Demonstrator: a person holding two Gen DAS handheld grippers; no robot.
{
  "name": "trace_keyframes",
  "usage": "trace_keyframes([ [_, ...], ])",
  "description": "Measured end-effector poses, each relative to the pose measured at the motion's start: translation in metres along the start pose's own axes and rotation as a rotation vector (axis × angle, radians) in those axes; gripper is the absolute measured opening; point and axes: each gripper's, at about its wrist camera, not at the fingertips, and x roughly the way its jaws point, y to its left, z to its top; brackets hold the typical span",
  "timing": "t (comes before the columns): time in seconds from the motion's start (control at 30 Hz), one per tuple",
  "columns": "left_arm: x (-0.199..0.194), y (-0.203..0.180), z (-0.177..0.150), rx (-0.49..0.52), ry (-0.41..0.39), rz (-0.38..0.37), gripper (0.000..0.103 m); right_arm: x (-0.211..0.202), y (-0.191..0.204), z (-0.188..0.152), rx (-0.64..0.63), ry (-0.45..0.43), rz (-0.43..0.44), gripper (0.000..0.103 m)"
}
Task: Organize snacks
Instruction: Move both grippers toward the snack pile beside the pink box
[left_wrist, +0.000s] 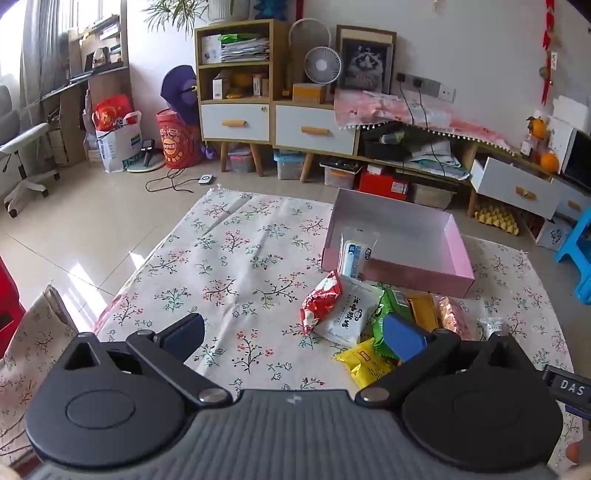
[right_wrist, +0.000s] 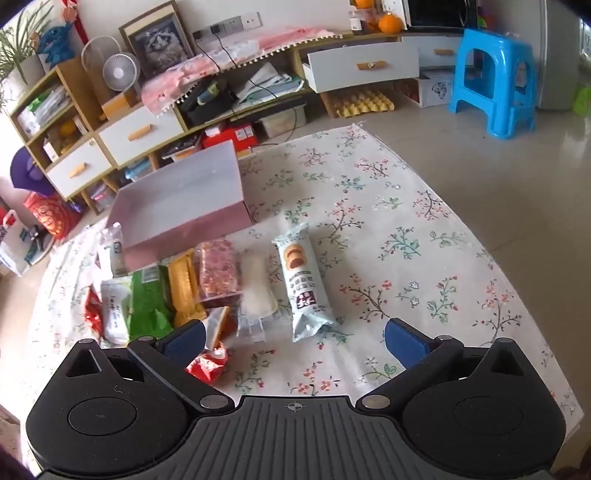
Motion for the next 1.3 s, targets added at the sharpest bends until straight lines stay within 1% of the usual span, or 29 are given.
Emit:
trace_keyframes([
  [0.17, -0.002, 0.002, -0.002, -0.011, -0.012, -0.008, 0.103, -0.002, 0.013, -0.002, -0.041, -0.02, -0.023, 0.103],
  [0.23, -0.002, 0.002, -0.002, -0.012, -0.015, -0.008, 0.103, 0.0, 0.011, -0.004, -0.049, -0.026, -0.011, 0.103],
  [0.3, -0.001, 0.002, -0.002, -0.014, -0.012, -0.01, 0.103, 0.0, 0.011, -0.002, -0.065, -0.011, -0.023, 0.103],
  [0.37, 0.0, 0.002, -0.001, -0.017, -0.01, -0.013, 0.103, 0.0, 0.014, -0.003, -0.07, -0.018, -0.037, 0.103],
  [0.4, 0.0, 0.002, -0.001, -0.017, -0.008, -0.016, 0.103, 0.0, 0.015, -0.003, -0.074, -0.024, -0.046, 0.103],
  [0.5, 0.003, 0.003, -0.003, -0.025, 0.006, -0.027, 0.103, -0.002, 0.014, -0.002, -0.06, -0.026, -0.031, 0.103],
  [0.53, 0.004, 0.004, -0.003, -0.027, 0.011, -0.034, 0.103, -0.001, 0.014, -0.002, -0.062, -0.019, -0.035, 0.103],
  [0.57, 0.006, 0.003, -0.003, -0.031, 0.018, -0.041, 0.103, -0.002, 0.015, -0.002, -0.083, -0.038, -0.053, 0.103],
  [0.63, 0.009, 0.005, -0.004, -0.046, 0.034, -0.057, 0.103, 0.0, 0.014, -0.002, -0.073, -0.021, -0.038, 0.103],
  [0.73, 0.018, 0.011, -0.006, -0.081, 0.083, -0.11, 0.103, 0.004, 0.012, -0.003, -0.071, -0.017, -0.026, 0.103],
  [0.8, 0.029, 0.018, -0.007, -0.119, 0.138, -0.182, 0.103, 0.009, 0.013, -0.002, -0.084, -0.009, -0.035, 0.103],
  [0.83, 0.039, 0.023, -0.007, -0.141, 0.169, -0.226, 0.103, 0.012, 0.014, -0.002, -0.099, -0.018, -0.042, 0.103],
  [0.87, 0.05, 0.027, -0.006, -0.169, 0.204, -0.25, 0.103, 0.014, 0.015, -0.002, -0.118, -0.023, -0.049, 0.103],
  [0.9, 0.062, 0.032, -0.007, -0.204, 0.237, -0.263, 0.103, 0.017, 0.015, -0.001, -0.144, -0.023, -0.061, 0.103],
  [0.93, 0.073, 0.037, -0.008, -0.231, 0.25, -0.269, 0.103, 0.021, 0.016, -0.001, -0.161, -0.028, -0.072, 0.103],
  [1.0, 0.09, 0.044, -0.013, -0.249, 0.258, -0.262, 0.103, 0.032, 0.016, -0.001, -0.203, 0.001, -0.13, 0.103],
  [1.03, 0.099, 0.046, -0.014, -0.253, 0.278, -0.251, 0.103, 0.037, 0.016, -0.002, -0.225, 0.002, -0.148, 0.103],
  [1.1, 0.111, 0.048, -0.016, -0.243, 0.286, -0.223, 0.103, 0.047, 0.015, -0.003, -0.274, 0.013, -0.186, 0.103],
  [1.2, 0.12, 0.041, -0.019, -0.138, 0.27, -0.177, 0.103, 0.06, 0.006, 0.0, -0.29, 0.016, -0.165, 0.103],
  [1.23, 0.123, 0.039, -0.019, -0.102, 0.264, -0.168, 0.103, 0.064, 0.001, 0.003, -0.277, 0.004, -0.151, 0.103],
  [1.3, 0.128, 0.04, -0.019, -0.057, 0.253, -0.148, 0.103, 0.078, -0.011, 0.01, -0.242, 0.017, -0.115, 0.103],
])
